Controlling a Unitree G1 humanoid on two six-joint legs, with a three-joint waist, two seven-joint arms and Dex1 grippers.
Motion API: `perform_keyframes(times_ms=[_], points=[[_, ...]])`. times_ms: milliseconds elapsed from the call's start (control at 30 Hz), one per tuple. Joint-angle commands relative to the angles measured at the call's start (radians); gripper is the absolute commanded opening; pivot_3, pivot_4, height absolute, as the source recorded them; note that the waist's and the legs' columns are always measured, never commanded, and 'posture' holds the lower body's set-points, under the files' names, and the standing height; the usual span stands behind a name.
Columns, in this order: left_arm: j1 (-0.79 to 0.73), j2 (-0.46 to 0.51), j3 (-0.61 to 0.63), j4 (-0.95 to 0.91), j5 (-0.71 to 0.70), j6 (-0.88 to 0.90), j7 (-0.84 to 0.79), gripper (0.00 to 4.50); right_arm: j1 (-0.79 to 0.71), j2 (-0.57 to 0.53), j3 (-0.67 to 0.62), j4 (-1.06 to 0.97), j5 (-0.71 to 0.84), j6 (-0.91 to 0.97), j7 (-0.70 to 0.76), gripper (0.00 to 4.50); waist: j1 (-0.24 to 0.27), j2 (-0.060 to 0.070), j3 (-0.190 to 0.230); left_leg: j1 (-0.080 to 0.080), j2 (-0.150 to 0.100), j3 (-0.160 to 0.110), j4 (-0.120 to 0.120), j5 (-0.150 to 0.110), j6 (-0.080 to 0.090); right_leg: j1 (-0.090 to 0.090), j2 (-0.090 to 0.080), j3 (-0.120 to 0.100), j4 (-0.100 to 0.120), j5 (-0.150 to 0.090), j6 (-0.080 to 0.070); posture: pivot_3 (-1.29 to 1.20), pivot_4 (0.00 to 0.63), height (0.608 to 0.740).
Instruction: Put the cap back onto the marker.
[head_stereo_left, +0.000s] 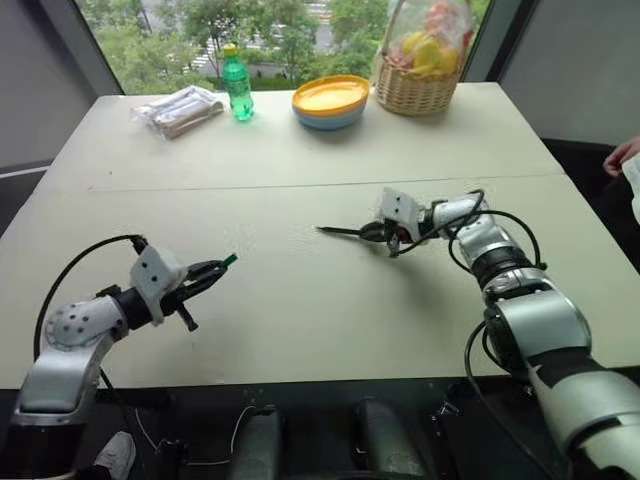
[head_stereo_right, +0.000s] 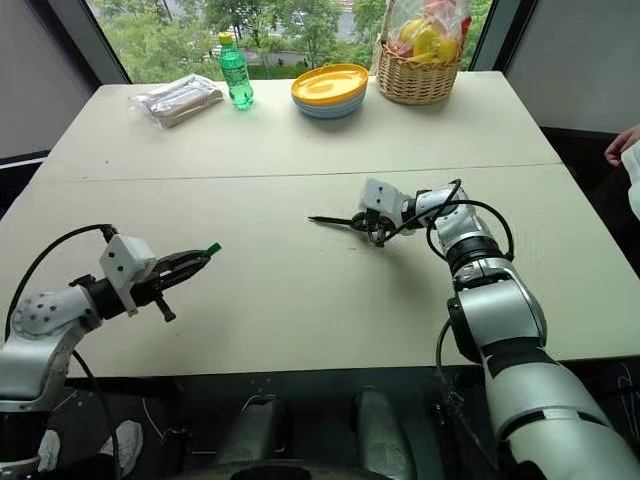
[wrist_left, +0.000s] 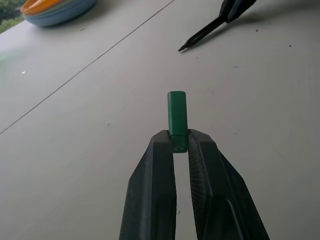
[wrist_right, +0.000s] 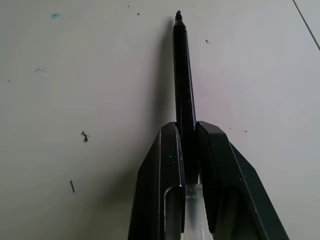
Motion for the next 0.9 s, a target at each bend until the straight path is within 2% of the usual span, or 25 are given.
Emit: perform_keyframes(times_ms=[33, 233, 400, 700, 900], points=[[-0.07, -0.009, -0.035, 0.099, 0.062, -0.185, -0.024, 0.0, 0.011, -0.034, -0.007, -0.138, 0.036, -0.069, 0.045, 0.05, -0.004, 0.0, 0.0, 0.0, 0.0, 0.0, 0.0, 0.0, 0.0, 0.0, 0.0, 0.0, 0.0, 0.0, 0.0, 0.0, 0.15, 0.74], [-0.173, -0.059, -0.075, 0.339, 0.122, -0.455, -0.024, 0.0, 0.119, -0.056, -0.006, -0.378, 0.092, -0.037, 0.082, 0.05, -0.01, 0.0, 0.0, 0.001, 0.001, 0.0, -0.002, 0.0, 0.0, -0.001, 0.0, 0.001, 0.0, 0.0, 0.0, 0.0, 0.15, 0.74], [-0.252, -0.069, -0.112, 0.491, 0.143, -0.571, -0.051, 0.0, 0.176, -0.06, 0.006, -0.504, 0.102, -0.022, 0.064, 0.05, -0.005, 0.0, 0.0, 0.0, 0.0, 0.0, -0.001, 0.0, 0.0, -0.002, 0.0, 0.0, 0.001, 0.0, 0.0, 0.0, 0.15, 0.74], [-0.303, -0.066, -0.145, 0.506, 0.153, -0.684, -0.061, 0.0, 0.215, -0.071, 0.022, -0.652, 0.121, 0.009, 0.064, 0.05, -0.004, 0.0, 0.0, 0.0, 0.0, 0.001, -0.001, 0.0, 0.0, -0.002, 0.0, 0.0, 0.001, 0.0, 0.0, 0.0, 0.15, 0.74], [-0.286, -0.068, -0.146, 0.46, 0.131, -0.649, -0.063, 0.0, 0.226, -0.059, 0.031, -0.711, 0.139, 0.052, 0.064, 0.05, -0.005, 0.0, 0.0, 0.0, 0.0, 0.0, -0.001, 0.0, 0.0, -0.002, 0.0, 0.0, 0.001, 0.0, 0.0, 0.0, 0.15, 0.74]])
